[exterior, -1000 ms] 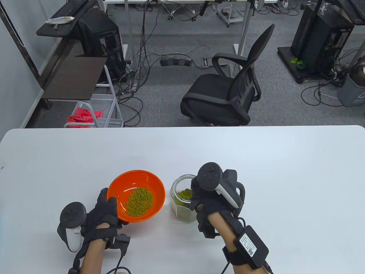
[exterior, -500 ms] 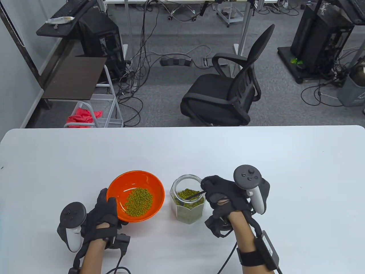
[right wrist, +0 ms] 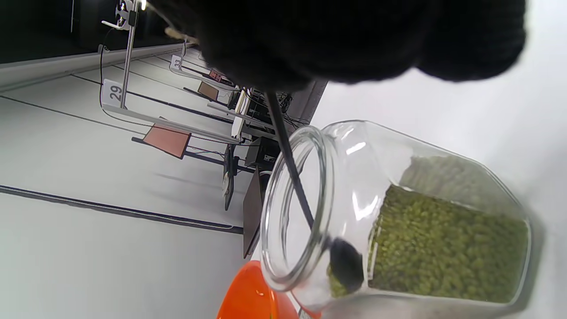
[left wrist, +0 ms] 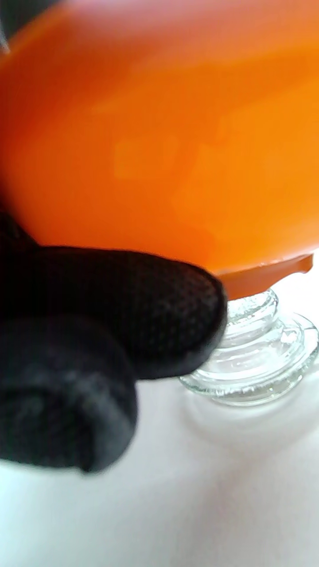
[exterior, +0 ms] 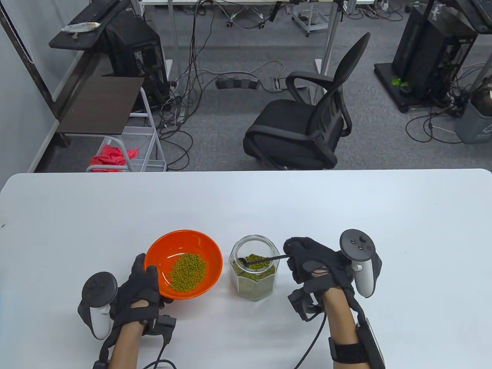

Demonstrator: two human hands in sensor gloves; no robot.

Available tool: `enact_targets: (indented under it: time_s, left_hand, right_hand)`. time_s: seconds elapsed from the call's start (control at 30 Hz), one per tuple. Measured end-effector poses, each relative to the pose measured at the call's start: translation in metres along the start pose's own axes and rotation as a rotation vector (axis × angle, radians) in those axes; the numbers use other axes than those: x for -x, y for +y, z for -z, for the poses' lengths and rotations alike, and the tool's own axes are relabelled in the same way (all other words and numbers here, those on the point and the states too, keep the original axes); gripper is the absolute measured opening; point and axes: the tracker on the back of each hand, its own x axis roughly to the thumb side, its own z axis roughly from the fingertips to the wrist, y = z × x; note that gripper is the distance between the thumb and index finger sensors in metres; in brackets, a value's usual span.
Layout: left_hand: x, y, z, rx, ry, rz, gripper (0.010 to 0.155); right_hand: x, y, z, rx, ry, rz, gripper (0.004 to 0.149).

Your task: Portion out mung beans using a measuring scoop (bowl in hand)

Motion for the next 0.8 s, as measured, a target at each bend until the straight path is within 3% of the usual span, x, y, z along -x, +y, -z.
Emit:
enact_targets:
  time_s: [0.8]
  left_hand:
    - [0.001, -0.003, 0.0, 0.005, -0.003, 0.018, 0.066]
  right_hand:
    - [0.01, -0.041, -0.004, 0.022, 0.003, 0.141, 0.04]
